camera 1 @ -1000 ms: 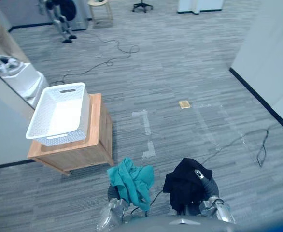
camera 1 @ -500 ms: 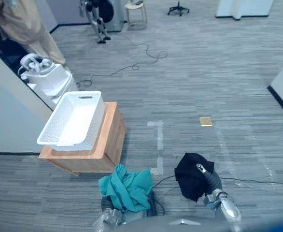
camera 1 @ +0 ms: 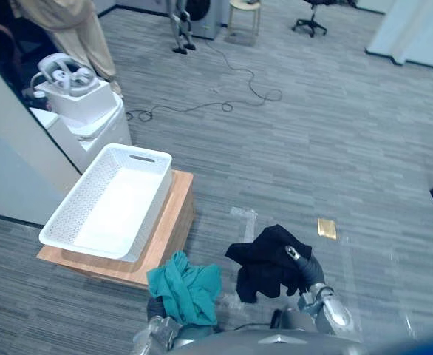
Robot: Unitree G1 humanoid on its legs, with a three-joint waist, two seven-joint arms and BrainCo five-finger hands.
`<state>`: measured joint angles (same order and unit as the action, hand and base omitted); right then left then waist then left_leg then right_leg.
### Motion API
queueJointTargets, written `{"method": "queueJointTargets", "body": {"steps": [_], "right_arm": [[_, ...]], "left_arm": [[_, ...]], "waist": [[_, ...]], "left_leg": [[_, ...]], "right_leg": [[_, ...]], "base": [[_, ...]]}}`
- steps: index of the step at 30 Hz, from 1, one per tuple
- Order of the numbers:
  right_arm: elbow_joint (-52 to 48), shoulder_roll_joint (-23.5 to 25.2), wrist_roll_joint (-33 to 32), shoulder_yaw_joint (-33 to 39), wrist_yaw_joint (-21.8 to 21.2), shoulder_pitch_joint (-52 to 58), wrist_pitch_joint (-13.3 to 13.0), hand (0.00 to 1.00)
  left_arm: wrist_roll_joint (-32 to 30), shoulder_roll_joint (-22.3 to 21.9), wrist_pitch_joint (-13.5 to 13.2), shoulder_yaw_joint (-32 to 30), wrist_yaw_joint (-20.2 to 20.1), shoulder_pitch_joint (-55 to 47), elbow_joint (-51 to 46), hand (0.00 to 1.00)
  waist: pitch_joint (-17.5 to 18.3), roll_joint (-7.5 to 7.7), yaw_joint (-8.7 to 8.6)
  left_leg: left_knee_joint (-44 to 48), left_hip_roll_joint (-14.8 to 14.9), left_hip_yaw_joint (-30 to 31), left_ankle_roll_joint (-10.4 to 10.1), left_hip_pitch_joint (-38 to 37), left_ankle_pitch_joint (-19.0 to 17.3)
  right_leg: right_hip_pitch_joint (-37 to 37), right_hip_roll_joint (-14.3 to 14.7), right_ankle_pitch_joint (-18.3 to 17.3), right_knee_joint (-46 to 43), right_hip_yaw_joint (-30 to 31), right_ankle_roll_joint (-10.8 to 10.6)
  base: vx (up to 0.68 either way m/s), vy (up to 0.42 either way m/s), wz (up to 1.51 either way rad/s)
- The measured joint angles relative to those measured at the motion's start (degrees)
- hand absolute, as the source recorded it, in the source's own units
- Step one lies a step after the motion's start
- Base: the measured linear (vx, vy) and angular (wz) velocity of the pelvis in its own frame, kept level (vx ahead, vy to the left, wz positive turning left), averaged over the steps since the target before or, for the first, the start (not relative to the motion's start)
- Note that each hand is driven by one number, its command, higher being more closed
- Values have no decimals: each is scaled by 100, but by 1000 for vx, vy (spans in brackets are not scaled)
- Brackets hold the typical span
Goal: Tidy the bed and pick cloth on bed and put in laundry
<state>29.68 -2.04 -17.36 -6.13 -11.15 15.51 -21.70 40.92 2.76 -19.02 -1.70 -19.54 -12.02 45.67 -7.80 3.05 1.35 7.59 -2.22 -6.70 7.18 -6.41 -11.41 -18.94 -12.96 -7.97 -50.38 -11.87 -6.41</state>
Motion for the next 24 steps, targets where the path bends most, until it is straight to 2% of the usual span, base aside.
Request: {"method": "queueJointTargets", "body": {"steps": [1, 2, 3, 5, 6, 7, 8, 9, 10, 11, 12, 14, 15, 16, 18, 20, 21, 22, 23, 24], "right_arm": [[-62, 12, 0, 0, 31, 70, 0, 100], [-186, 38, -5, 11, 70, 201, -8, 100], [-308, 89, -24, 18, 108, 327, -28, 100], [-571, 134, -37, 5, 126, 496, -88, 100], [-653, 135, -37, -9, 128, 526, -89, 100], [-714, 128, -37, -19, 127, 541, -89, 100], [-810, 101, -37, -18, 128, 571, -88, 100], [-932, 2, -45, -51, 126, 566, -87, 100], [-1067, -94, -49, -95, 110, 556, -81, 100], [-1115, -104, -51, -114, 94, 542, -74, 100], [-1275, -104, -48, -137, 41, 516, -29, 100], [-1521, -130, -47, -199, -38, 507, 7, 100], [-1695, -161, -44, -252, -140, 527, 8, 100], [-1752, -151, -40, -261, -227, 556, 8, 100], [-1752, -158, -27, -257, -284, 556, 8, 100], [-1753, -176, -14, -214, -270, 515, 7, 100], [-1711, -205, 19, -202, -256, 439, 7, 100], [-1694, -222, 43, -193, -213, 408, 5, 100], [-1672, -275, 77, -157, -189, 372, 2, 100], [-1566, -330, 84, -85, -143, 266, 2, 100]], "left_arm": [[3, -7, 11, 22, 1, 14, -70, 100], [8, -24, 21, 73, 0, 17, -210, 100], [11, -48, 36, 77, -3, 18, -322, 100], [22, -101, 71, 69, -10, 42, -402, 100], [21, -121, 71, 53, -11, 7, -411, 100], [20, -135, 73, 51, -10, -27, -409, 100], [20, -147, 87, 56, -8, -66, -406, 100], [20, -282, 93, 66, -12, -161, -417, 100], [18, -357, 82, 76, -24, -299, -448, 100], [19, -373, 82, 72, -13, -326, -448, 100], [23, -392, 84, 66, -2, -410, -475, 100], [101, -409, 107, 52, -7, -537, -601, 100], [128, -430, 109, 47, -22, -654, -699, 100], [121, -415, 108, 39, -37, -790, -817, 100], [118, -388, 114, 46, -45, -905, -1003, 100], [137, -396, 163, 50, -55, -920, -1107, 100], [158, -379, 226, 63, -52, -905, -1102, 100], [158, -359, 242, 113, -51, -895, -1099, 100], [155, -375, 245, 165, -53, -912, -1088, 100], [155, -438, 253, 165, -52, -883, -1047, 100]], "waist": [[0, -1, -23], [-17, -30, -50], [-12, -53, -91], [-18, -63, -100], [-12, -49, -97], [-12, -21, -99], [-12, -61, -99], [17, -347, -66], [64, -502, -20], [61, -496, -22], [39, -454, -15], [1, -429, -4], [-38, -446, 34], [-52, -449, 144], [-29, -412, 153], [-23, -398, 220], [-21, -374, 243], [-5, -369, 212], [15, -402, 144], [46, -453, 111]], "left_leg": [[26, 1, 125, -29, -18, -46], [91, 36, 358, -88, -74, -132], [164, 75, 613, -172, -111, -239], [398, 120, 1041, -372, -193, -543], [515, 131, 1132, -476, -242, -685], [594, 156, 1218, -551, -295, -816], [716, 269, 1283, -669, -383, -961], [742, 597, 1378, -823, -507, -1055], [802, 768, 1366, -936, -550, -949], [932, 802, 1375, -971, -532, -864], [1462, 833, 1389, -998, -339, -692], [2980, 927, 1345, -1047, 332, -196], [4086, 1201, 1179, -1191, 913, 123], [4742, 1481, 765, -1194, 1255, 105], [4883, 1703, 142, -1091, 1636, 17], [4347, 1701, -581, -1037, 1784, -225], [3489, 1531, -1134, -1019, 1691, -243], [2610, 1360, -1588, -980, 1507, -91], [1812, 1229, -2128, -903, 1378, 224], [1090, 1088, -2701, -602, 1218, 536]], "right_leg": [[-50, 25, 4, 416, 7, 3], [-16, 117, 39, 1501, 61, 23], [131, 294, 177, 2649, 330, 14], [374, 477, 515, 4038, 934, 21], [496, 475, 563, 4243, 1037, 13], [597, 484, 786, 4274, 1072, 4], [670, 546, 1196, 4097, 997, 107], [685, 750, 980, 3691, 739, 332], [653, 833, 659, 3353, 570, 447], [656, 832, 516, 3215, 511, 473], [783, 837, 263, 3119, 342, 499], [1138, 917, 30, 3223, 126, 653], [1466, 1053, -36, 3434, -52, 718], [1765, 1132, -103, 3607, -228, 787], [2216, 1129, -179, 3913, -515, 802], [2532, 1039, -207, 4178, -749, 757], [2687, 906, -194, 4279, -938, 750], [2804, 806, -224, 4346, -1144, 701], [2944, 771, -250, 4430, -1400, 645], [3077, 769, -320, 4435, -1650, 530]], "base": [[247, -117, 89], [319, -213, 108], [333, -244, 125], [460, -389, 121], [421, -377, 95], [337, -328, 71], [413, -377, 72], [497, -424, 72], [411, -332, 62], [383, -352, 57], [324, -363, 60], [296, -339, 57], [307, -265, 40], [296, -235, 39], [282, -175, 60], [277, -92, 70], [275, -4, 77], [348, 21, 112], [369, 51, 136], [328, 57, 140]]}}
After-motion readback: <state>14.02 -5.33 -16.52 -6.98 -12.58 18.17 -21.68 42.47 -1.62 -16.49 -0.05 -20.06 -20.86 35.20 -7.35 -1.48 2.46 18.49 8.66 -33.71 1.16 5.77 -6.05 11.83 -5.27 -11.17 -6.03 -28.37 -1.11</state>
